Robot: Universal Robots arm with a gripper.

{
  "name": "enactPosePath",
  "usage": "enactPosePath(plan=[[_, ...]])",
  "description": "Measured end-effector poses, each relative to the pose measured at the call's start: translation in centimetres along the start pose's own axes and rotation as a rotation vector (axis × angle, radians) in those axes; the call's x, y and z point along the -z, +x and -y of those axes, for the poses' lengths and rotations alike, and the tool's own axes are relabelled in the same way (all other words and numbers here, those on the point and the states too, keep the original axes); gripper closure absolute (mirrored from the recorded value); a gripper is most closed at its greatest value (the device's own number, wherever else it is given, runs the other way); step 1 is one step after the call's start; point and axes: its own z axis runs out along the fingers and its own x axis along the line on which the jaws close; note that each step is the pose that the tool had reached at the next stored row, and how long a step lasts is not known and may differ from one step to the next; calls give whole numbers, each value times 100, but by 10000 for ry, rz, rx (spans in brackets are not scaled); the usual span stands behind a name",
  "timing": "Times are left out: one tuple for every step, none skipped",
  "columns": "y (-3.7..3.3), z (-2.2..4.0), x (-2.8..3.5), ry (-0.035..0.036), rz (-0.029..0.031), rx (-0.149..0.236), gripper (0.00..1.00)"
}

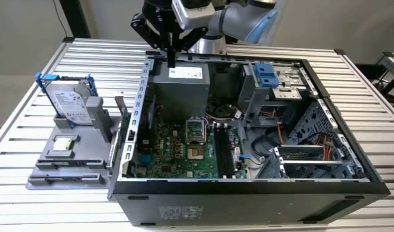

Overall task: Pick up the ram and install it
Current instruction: 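Reach for the ram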

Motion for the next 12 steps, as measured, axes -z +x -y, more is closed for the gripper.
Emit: enactPosePath(plan=[[14,1,0,0,0,0,100],[29,2,1,1,-1,0,100],[42,3,1,0,0,0,100],[57,4,1,0,0,0,100],[69,4,2,0,-1,0,100],[83,5,2,0,-1,0,100],[94,6,2,0,0,0,100],[105,7,3,1,-1,0,100],[114,7,2,0,0,0,100],[123,8,2,0,0,0,100],[132,8,3,0,0,0,100],[140,8,2,-1,0,0,100]])
